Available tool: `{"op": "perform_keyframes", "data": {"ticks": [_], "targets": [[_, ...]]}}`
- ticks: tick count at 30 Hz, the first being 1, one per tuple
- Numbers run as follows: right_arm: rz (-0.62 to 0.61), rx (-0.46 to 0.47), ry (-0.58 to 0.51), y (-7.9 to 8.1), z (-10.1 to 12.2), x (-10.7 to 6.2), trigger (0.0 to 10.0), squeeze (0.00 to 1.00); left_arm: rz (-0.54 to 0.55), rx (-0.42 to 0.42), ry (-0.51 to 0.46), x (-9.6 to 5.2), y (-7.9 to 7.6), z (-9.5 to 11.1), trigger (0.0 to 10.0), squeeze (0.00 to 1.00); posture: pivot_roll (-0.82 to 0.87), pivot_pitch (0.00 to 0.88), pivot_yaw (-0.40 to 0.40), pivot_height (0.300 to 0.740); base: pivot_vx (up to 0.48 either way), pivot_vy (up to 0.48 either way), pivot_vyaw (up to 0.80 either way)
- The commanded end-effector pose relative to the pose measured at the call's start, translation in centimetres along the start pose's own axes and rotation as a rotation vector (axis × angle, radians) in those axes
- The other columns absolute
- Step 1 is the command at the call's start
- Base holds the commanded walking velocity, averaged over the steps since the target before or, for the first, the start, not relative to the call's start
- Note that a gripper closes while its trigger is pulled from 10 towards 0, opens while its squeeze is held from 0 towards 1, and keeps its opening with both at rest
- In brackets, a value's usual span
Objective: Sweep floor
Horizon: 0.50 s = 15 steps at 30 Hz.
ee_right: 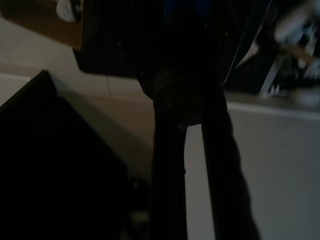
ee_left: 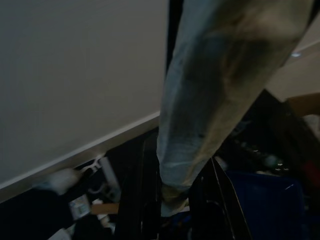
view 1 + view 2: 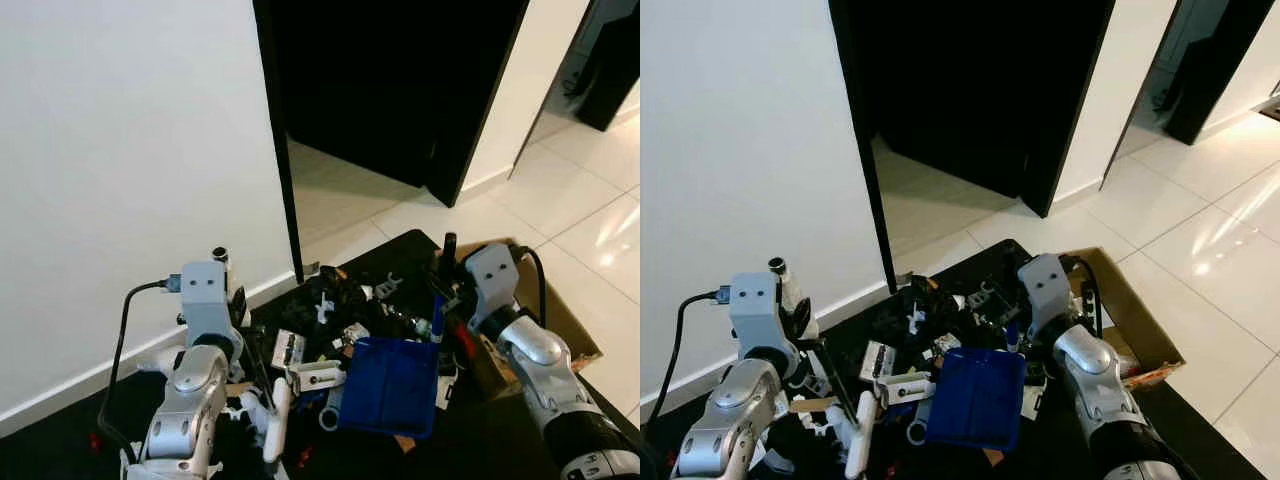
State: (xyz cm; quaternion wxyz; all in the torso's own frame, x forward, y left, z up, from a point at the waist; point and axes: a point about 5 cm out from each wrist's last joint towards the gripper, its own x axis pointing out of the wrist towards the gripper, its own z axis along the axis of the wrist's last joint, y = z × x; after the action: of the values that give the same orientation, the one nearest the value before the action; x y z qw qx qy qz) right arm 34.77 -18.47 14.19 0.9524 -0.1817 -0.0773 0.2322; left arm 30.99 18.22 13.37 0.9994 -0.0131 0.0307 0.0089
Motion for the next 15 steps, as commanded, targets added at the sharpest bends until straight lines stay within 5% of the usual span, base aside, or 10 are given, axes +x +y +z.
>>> {"op": "perform_keyframes", "data": {"ticks": [1,11,12,15], "targets": [[-0.023,-0.06,0.035,-0.9,-0.5,-0.7,10.0,0.0,0.03,0.032,0.001,0.3,0.8,-0.2,10.0,0.0,0.12,0.266,0.072,0.74,0.0,0.0,0.0],[-0.061,-0.007,0.026,-4.1,0.0,-2.3,10.0,0.0,0.101,0.093,0.027,0.6,3.5,-0.7,10.0,0.0,0.11,0.271,0.075,0.74,0.0,0.0,0.0],[-0.125,0.083,-0.027,-6.0,1.1,-2.8,10.0,0.0,0.124,0.11,0.048,0.8,4.2,-1.3,10.0,0.0,0.09,0.265,0.073,0.74,0.0,0.0,0.0],[-0.151,0.131,-0.059,-6.8,1.7,-3.0,10.0,0.0,0.129,0.112,0.052,0.9,4.2,-1.5,10.0,0.0,0.08,0.26,0.071,0.74,0.0,0.0,0.0]]}}
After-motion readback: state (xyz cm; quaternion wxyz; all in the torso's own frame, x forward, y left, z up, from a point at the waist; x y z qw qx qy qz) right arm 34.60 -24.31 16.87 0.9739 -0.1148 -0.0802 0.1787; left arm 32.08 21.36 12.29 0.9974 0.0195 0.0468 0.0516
